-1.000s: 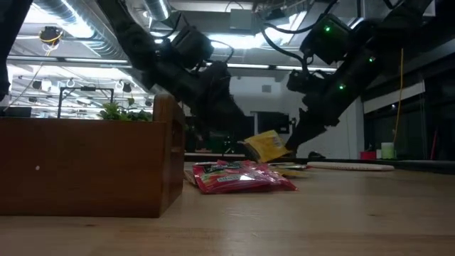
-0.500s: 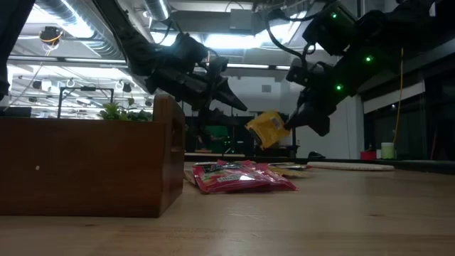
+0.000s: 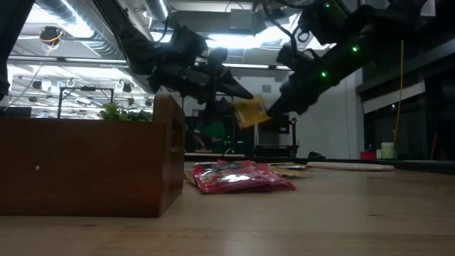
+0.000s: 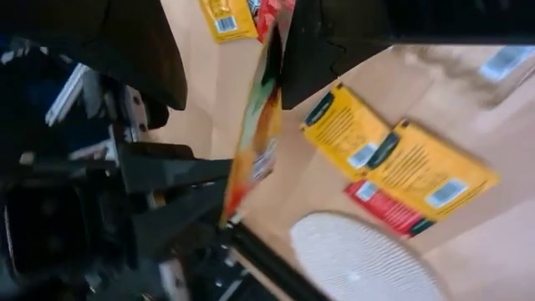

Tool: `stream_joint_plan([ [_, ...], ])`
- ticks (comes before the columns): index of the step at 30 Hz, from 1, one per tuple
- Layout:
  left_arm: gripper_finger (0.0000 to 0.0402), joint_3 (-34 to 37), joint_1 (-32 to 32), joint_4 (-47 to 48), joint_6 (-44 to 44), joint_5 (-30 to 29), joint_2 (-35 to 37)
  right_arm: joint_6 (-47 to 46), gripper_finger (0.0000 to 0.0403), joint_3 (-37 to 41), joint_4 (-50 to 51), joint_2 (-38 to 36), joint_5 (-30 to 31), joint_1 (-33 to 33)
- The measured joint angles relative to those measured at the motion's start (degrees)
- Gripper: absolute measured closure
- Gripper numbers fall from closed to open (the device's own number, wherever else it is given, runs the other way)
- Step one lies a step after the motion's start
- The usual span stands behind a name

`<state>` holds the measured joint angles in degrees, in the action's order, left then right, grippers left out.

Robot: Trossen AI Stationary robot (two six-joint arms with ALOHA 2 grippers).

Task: Pick & Place Tea
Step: Put the yellow tea bag into the right section of the wooden organizer

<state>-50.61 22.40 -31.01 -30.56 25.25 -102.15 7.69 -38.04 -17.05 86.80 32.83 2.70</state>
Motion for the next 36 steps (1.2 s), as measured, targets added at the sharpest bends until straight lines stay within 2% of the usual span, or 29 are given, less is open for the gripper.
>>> stream_joint_plan([
  [5, 0.0232, 0.0, -1.0, 0.0, 5.5, -0.2, 0.0, -2.0, 0.0403, -4.0, 6.4, 0.0, -1.4, 0.3],
  [10, 0.0280, 0.0, -0.9, 0.2, 6.3, -0.2, 0.0, -6.2, 0.0403, -6.4, 15.6, 0.0, -2.0, 0.6],
  [18, 0.0383, 0.0, -0.9, 2.9, 10.3, -0.3, 0.0, -7.7, 0.0402, -6.4, 15.9, 0.0, -3.0, 0.6],
  [22, 0.0395, -0.1, -0.9, 7.1, 14.5, -1.1, 0.2, -10.8, 0.0380, -6.4, 16.3, -0.1, -3.5, 0.5],
  [25, 0.0396, 0.0, -1.3, 13.7, 20.3, -5.1, 1.3, -13.7, 0.0354, -6.4, 19.3, -1.4, -7.7, 0.6],
  [28, 0.0397, 0.0, -2.8, 19.7, 29.1, -11.9, 3.8, -16.7, 0.0325, -6.4, 22.7, -3.9, -14.0, 0.6],
  [36, 0.0398, 0.0, -14.1, 27.1, 62.1, -27.2, 8.9, -23.4, 0.0250, -6.5, 20.2, -8.2, -28.6, 1.0],
])
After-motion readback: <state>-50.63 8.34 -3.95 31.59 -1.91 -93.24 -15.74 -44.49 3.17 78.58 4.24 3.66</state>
